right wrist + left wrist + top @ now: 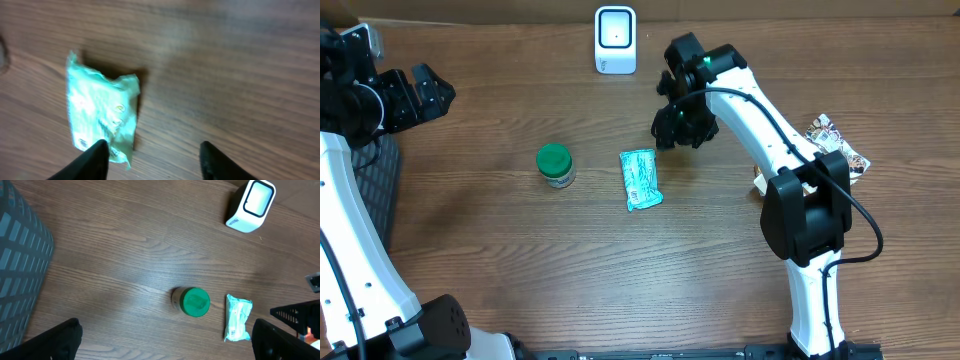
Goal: Scan the item barcode
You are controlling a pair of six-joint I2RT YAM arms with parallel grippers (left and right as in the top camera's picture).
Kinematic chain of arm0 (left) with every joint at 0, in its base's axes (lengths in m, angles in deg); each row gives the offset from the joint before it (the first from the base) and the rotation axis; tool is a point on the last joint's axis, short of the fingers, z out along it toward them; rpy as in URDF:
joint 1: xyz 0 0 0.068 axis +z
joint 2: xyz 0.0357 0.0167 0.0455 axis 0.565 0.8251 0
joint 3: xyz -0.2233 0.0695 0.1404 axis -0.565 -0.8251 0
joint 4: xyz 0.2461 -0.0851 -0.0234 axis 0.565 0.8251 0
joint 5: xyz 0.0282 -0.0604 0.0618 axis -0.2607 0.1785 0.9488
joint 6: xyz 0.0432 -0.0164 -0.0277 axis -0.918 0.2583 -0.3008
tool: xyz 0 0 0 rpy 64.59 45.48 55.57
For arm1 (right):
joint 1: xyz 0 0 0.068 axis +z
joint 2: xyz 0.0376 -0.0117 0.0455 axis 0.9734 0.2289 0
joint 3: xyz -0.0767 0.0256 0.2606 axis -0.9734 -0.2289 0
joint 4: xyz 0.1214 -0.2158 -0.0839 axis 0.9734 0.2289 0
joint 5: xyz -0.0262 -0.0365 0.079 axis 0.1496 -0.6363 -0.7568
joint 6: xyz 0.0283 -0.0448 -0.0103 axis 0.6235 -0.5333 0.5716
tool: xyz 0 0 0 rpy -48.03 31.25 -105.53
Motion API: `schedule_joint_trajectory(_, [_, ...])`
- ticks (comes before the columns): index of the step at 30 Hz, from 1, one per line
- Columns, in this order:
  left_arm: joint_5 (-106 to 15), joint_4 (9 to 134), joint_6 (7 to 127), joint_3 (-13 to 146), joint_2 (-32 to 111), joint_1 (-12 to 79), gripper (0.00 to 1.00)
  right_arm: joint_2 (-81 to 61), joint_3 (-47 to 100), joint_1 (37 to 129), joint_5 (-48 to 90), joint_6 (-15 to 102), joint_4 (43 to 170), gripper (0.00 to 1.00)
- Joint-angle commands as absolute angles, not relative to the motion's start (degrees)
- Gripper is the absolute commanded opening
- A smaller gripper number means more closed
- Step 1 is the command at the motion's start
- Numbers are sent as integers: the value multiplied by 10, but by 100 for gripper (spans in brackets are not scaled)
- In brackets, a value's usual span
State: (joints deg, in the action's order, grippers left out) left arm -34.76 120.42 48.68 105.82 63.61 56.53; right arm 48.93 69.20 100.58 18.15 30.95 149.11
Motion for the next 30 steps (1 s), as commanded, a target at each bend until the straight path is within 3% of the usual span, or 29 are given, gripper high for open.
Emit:
schedule_joint_trajectory(1, [-352,1204,476,1067,632,563,100,485,702,1026,200,306,1512,38])
schedule_joint_trajectory(8, [-352,1204,476,1067,632,563,99,485,664,1040,221,307,1522,10])
schedule_joint_trajectory(11, [-352,1204,476,1067,632,564,99,485,642,1041,230,309,1524,5])
schedule_joint_trajectory(21, [-352,1204,476,1067,632,563,100,485,552,1051,273,356,1480,4])
schedule_joint_trajectory(30, [-352,1204,476,1067,632,563,100,485,549,1137,229,356,1447,4])
